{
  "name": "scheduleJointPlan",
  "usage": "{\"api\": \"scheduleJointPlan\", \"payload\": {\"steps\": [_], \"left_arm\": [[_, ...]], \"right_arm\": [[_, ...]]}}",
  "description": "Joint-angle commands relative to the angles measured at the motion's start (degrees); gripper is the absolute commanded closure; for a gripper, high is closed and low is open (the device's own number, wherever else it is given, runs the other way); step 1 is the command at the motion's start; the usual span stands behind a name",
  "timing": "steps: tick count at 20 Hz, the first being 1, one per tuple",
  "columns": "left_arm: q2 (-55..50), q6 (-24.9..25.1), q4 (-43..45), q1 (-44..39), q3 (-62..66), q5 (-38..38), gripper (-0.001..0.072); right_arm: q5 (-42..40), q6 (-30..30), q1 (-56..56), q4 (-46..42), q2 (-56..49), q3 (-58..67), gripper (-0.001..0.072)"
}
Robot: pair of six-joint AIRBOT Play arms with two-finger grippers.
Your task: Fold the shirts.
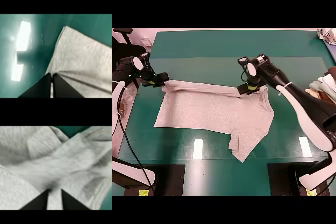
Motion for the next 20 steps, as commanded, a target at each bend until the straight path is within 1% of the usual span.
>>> {"api": "scheduleJointPlan", "payload": {"steps": [1,2,5,6,7,8,10,11,12,13,15,16,18,19,20], "left_arm": [[-0.02,0.11,-0.55,-0.02,-1.42,-1.33,0.0681],[0.11,0.11,-0.55,0.00,-1.42,-1.60,0.0681],[0.52,-0.15,-0.55,0.00,-1.11,-2.71,0.0671],[0.79,-0.63,-0.55,0.00,-1.11,-3.02,0.0429],[1.36,-1.64,-0.55,-0.02,-1.11,-2.97,0.0139],[1.84,-1.86,-0.55,0.00,-1.11,-3.04,0.0112],[3.19,-1.79,-0.50,-0.02,-1.11,-3.34,0.0110],[4.04,-1.77,-0.52,-0.02,-1.11,-3.34,0.0086],[5.14,-1.77,-0.55,-0.02,-1.11,-3.23,-0.0005],[6.14,-1.33,-1.03,-0.02,-1.11,-3.28,0.0001],[8.02,1.07,-3.30,-0.02,-1.11,-4.55,0.0001],[8.66,2.14,-4.46,-0.02,-1.14,-6.03,0.0001],[9.27,2.34,-5.90,-0.02,-1.16,-9.16,0.0001],[9.55,3.96,-7.08,-0.02,-1.18,-10.08,0.0001],[9.66,5.16,-8.33,-0.02,-1.16,-10.51,0.0001]], "right_arm": [[-0.74,0.55,-0.66,1.38,5.44,-1.44,0.0345],[-0.52,0.52,-1.22,1.46,6.97,-1.44,0.0330],[-1.18,0.33,-2.67,1.29,11.08,-1.44,0.0330],[-1.86,0.31,-3.63,1.18,12.04,-1.44,0.0330],[-2.67,0.31,-5.03,1.18,12.76,-1.46,0.0330],[-3.17,0.22,-6.80,1.38,13.05,-1.46,0.0330],[-3.91,-1.46,-10.14,1.66,12.98,-1.92,0.0330],[-5.18,-2.62,-11.82,2.91,12.98,-2.73,0.0330],[-7.72,-4.37,-13.84,6.21,12.98,-4.09,0.0330],[-11.23,-5.97,-15.91,10.69,12.98,-5.84,0.0330],[-18.01,-10.69,-20.04,20.00,11.93,-8.28,0.0330],[-19.47,-13.11,-22.36,24.74,10.34,-8.04,0.0330],[-18.71,-18.97,-26.32,34.82,5.75,-5.60,0.0330],[-17.20,-22.82,-27.87,40.39,3.04,-3.67,0.0330],[-15.72,-25.40,-28.87,44.09,0.76,-1.92,0.0330]]}}
